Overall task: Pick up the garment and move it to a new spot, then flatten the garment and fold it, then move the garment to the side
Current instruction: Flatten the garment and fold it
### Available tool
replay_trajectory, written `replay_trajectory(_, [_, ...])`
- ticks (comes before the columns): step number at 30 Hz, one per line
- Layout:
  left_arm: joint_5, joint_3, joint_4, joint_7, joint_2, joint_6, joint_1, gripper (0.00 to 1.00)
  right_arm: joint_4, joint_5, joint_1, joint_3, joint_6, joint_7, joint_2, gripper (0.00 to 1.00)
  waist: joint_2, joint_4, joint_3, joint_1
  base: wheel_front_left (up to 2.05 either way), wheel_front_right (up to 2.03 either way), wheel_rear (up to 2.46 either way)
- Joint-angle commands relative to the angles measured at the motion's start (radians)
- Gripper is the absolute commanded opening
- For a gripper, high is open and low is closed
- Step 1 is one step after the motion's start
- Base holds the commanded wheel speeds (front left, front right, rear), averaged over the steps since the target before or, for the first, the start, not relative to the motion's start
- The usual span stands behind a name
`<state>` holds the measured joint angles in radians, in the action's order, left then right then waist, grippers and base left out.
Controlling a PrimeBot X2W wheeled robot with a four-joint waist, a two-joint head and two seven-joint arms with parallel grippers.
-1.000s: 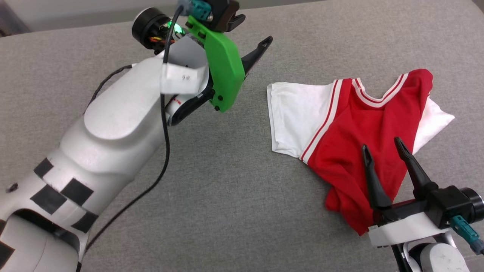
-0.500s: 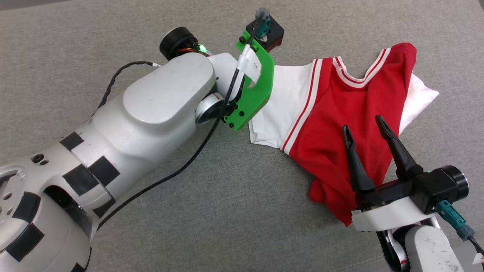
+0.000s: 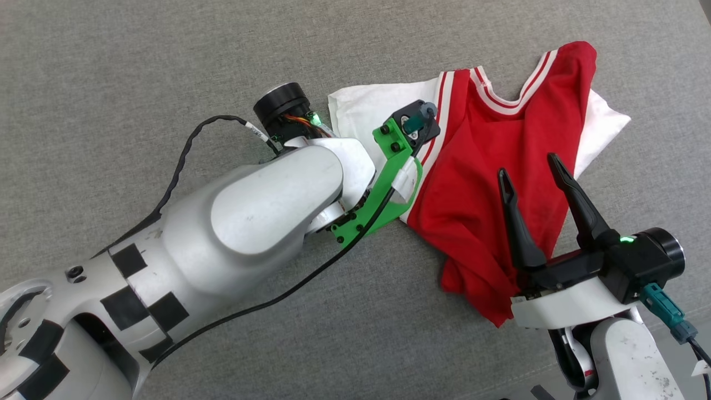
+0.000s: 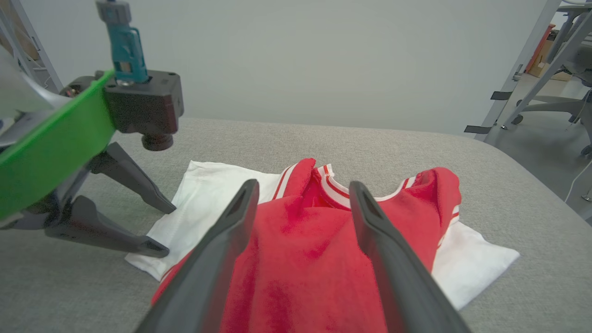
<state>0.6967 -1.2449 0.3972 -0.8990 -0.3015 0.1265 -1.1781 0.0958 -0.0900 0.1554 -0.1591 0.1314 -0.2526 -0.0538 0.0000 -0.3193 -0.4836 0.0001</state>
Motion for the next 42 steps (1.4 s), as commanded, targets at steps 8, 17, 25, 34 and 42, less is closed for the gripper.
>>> replay_trajectory(8, [-0.037, -0.035, -0.035, -0.009, -0.059, 0.004, 0.108, 0.00, -0.002, -0.003, 0.027, -0.002, -0.001, -0.009, 0.003, 1.00, 0.0000, 0.007, 0.018, -0.0001, 0.00, 0.00, 0.00])
replay_trajectory(17, [0.061, -0.035, -0.056, 0.311, -0.108, 0.004, 0.012, 0.00, -0.001, 0.017, -0.019, 0.024, -0.001, -0.009, -0.007, 1.00, 0.0000, 0.072, 0.113, -0.0001, 0.00, 0.00, 0.00])
replay_trajectory(25, [0.124, -0.034, -0.068, 0.516, -0.237, 0.004, 0.048, 0.00, 0.000, 0.019, -0.077, 0.051, -0.001, -0.009, -0.029, 1.00, 0.0000, 0.155, 0.202, -0.0001, 0.00, 0.00, 0.00])
replay_trajectory(34, [0.161, 0.015, -0.084, 0.652, -0.381, -0.033, 0.119, 0.00, -0.005, 0.019, -0.122, 0.078, -0.001, -0.009, -0.044, 1.00, 0.0000, 0.237, 0.252, -0.0001, 0.00, 0.00, 0.00])
replay_trajectory(42, [0.208, 0.044, -0.116, 0.707, -0.512, -0.114, 0.234, 0.00, -0.020, 0.018, -0.139, 0.088, -0.001, -0.009, -0.050, 1.00, 0.0000, 0.262, 0.270, -0.0001, 0.00, 0.00, 0.00])
